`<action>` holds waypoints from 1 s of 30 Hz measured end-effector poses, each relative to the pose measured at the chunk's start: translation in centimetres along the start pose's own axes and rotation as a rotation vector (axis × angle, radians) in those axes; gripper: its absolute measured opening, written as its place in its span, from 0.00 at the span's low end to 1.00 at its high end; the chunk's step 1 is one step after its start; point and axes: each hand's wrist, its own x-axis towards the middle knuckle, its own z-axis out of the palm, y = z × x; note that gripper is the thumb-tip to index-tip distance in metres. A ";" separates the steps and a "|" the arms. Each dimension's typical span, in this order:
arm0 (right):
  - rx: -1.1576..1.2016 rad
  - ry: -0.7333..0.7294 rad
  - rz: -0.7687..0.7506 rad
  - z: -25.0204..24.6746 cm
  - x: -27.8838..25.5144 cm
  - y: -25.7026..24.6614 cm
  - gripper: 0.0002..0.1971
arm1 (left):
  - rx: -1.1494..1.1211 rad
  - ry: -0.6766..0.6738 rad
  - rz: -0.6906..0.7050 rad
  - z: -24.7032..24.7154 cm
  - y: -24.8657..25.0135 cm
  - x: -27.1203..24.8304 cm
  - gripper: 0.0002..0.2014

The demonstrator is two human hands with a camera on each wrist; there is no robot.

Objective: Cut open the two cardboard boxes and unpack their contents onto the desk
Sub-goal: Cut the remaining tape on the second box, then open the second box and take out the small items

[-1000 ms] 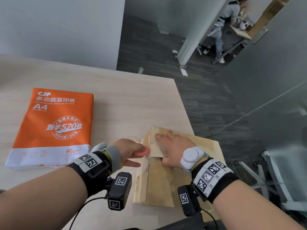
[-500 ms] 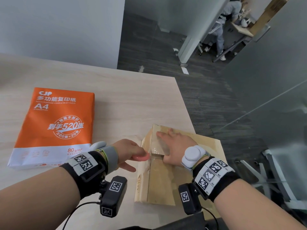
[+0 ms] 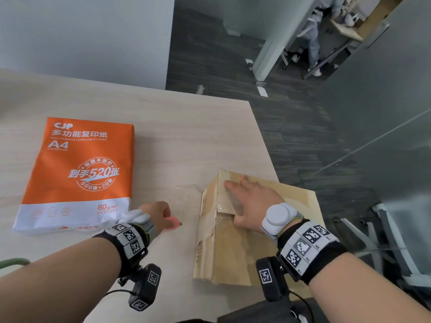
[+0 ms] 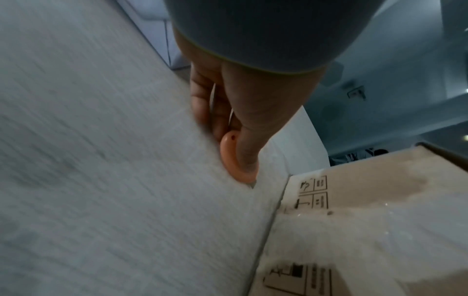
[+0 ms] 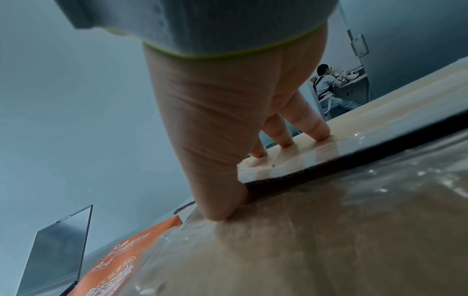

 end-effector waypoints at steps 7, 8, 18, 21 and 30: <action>0.030 0.036 0.013 1.4 0.2 0.4 0.44 | 0.061 -0.002 0.069 0.5 0.0 0.9 0.19; 0.038 0.045 0.010 1.6 0.2 0.5 0.43 | 0.040 0.028 0.073 0.6 0.2 0.8 0.17; 0.368 0.167 0.001 1.8 -1.8 2.6 0.27 | -0.209 0.436 0.628 -2.5 9.6 -6.4 0.18; 0.491 0.243 -0.005 2.1 -2.7 3.3 0.16 | 0.182 0.221 0.626 -1.8 12.9 -9.1 0.39; 0.706 0.435 0.084 1.6 -11.9 9.1 0.08 | 0.336 0.183 0.599 -2.5 17.7 -15.3 0.21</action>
